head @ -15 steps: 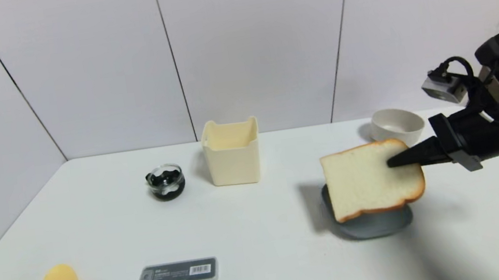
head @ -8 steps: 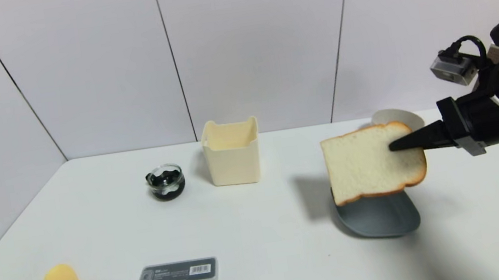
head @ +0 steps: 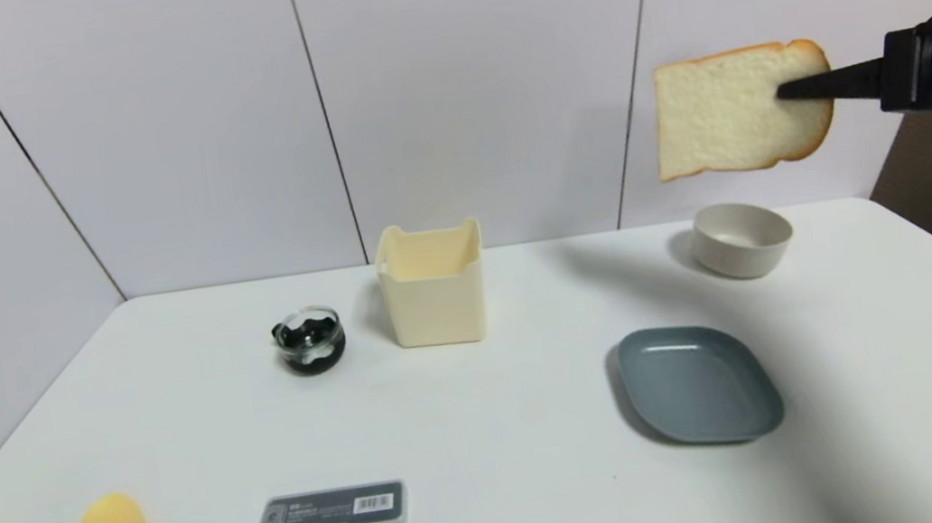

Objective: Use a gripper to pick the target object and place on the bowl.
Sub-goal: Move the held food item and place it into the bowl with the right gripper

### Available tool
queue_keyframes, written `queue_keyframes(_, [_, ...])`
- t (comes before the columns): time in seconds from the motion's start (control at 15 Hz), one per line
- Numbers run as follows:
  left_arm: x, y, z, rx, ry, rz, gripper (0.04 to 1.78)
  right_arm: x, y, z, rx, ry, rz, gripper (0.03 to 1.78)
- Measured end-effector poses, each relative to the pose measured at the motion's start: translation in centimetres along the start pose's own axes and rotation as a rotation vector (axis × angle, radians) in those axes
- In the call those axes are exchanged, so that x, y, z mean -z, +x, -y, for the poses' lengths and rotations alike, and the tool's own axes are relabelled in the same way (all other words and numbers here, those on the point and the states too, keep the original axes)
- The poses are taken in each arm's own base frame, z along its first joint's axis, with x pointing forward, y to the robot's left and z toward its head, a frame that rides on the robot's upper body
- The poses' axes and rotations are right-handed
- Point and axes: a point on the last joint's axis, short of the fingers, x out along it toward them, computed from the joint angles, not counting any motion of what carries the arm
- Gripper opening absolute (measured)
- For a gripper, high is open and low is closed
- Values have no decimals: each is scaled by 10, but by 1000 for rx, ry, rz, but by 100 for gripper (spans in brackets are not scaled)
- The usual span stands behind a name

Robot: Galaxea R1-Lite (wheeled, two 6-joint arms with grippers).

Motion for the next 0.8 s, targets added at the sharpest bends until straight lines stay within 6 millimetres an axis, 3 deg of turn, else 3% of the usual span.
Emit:
queue_keyframes(0.27, [0,0,0,-1,1,0,169,9,1,42,94,-193,6,19])
queue_keyframes(0.8, [0,0,0,-1,0,0,169,45,34,111,154,-220,-16,19])
